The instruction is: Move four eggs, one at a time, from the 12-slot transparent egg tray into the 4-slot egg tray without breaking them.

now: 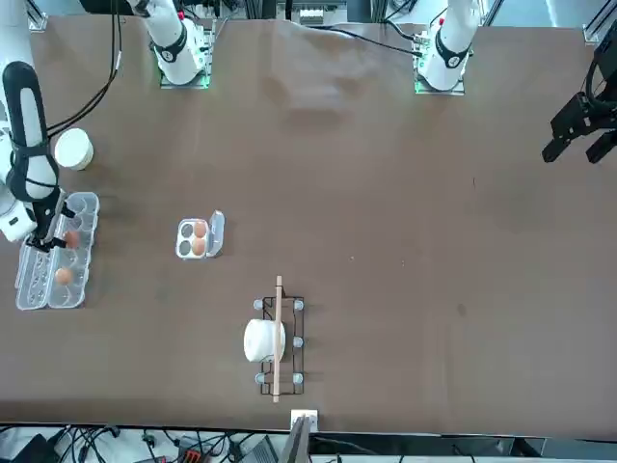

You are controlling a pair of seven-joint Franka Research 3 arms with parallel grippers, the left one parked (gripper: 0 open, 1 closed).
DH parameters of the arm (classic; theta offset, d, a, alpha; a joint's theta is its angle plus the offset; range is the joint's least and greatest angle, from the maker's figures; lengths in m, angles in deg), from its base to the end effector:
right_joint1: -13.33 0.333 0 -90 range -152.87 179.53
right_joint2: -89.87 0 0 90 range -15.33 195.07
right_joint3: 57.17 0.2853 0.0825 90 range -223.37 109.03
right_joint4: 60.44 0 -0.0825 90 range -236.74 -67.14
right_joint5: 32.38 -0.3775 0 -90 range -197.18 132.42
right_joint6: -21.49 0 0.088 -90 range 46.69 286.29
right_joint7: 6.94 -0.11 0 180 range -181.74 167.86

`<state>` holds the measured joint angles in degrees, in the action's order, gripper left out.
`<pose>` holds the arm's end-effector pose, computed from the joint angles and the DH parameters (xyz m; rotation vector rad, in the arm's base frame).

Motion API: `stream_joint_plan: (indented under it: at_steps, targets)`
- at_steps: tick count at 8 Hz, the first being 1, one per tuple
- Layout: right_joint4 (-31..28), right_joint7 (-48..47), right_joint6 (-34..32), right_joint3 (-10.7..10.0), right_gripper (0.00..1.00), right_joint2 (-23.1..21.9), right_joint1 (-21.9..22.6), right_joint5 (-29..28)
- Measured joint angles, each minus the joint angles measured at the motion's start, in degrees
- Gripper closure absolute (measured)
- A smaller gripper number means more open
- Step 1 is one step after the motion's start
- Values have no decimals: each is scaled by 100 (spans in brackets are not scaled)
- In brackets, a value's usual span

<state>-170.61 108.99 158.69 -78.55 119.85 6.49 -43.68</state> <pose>0.5373 -0.2806 0.2077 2.3647 2.0525 -0.0784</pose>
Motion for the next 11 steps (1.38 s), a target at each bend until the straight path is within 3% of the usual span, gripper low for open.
stream_joint_plan:
  at_steps: [11]
  targets:
    - [98, 12, 311, 88, 10, 255, -25, -10]
